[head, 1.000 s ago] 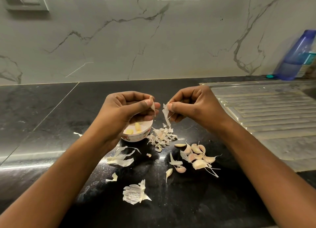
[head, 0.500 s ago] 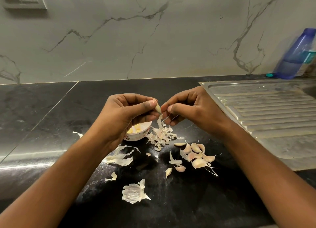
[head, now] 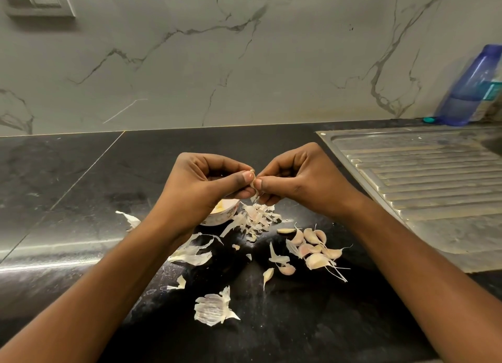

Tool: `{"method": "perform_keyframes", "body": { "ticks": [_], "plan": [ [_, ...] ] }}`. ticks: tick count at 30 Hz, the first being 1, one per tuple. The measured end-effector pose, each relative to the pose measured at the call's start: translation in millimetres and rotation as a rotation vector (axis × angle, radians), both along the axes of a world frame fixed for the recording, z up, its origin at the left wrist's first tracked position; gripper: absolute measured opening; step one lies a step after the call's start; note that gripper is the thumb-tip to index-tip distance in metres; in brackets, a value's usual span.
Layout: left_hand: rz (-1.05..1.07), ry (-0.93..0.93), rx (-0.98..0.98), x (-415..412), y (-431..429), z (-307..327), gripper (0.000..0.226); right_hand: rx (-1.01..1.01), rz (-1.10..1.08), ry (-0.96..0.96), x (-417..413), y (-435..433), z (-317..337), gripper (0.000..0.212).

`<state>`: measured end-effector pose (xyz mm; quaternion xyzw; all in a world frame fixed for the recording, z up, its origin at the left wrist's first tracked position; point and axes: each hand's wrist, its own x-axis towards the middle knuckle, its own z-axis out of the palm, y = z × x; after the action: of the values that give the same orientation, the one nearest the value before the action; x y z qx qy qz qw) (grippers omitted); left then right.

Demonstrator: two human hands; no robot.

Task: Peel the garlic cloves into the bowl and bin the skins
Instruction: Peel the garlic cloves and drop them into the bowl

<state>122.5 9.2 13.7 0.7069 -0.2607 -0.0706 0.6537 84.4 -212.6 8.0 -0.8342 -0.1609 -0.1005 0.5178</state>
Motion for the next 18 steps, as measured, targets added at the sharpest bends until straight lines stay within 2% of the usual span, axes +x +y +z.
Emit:
{"method": "perform_keyframes", "body": {
  "ticks": [6, 12, 18],
  "plan": [
    [0.006, -0.005, -0.002, 0.9, 0.5, 0.2, 0.029, 0.013, 0.015, 0.009, 0.0, -0.4, -0.5, 0.012],
    [0.023, -0.023, 0.003, 1.0, 0.1, -1.5, 0.017, 0.016, 0.019, 0.009, -0.5, -1.2, -1.4, 0.010],
    [0.007, -0.010, -0.042, 0.3, -0.4, -0.5, 0.018, 0.030, -0.002, -0.003, -1.7, 0.3, 0.2, 0.010]
  ]
}}
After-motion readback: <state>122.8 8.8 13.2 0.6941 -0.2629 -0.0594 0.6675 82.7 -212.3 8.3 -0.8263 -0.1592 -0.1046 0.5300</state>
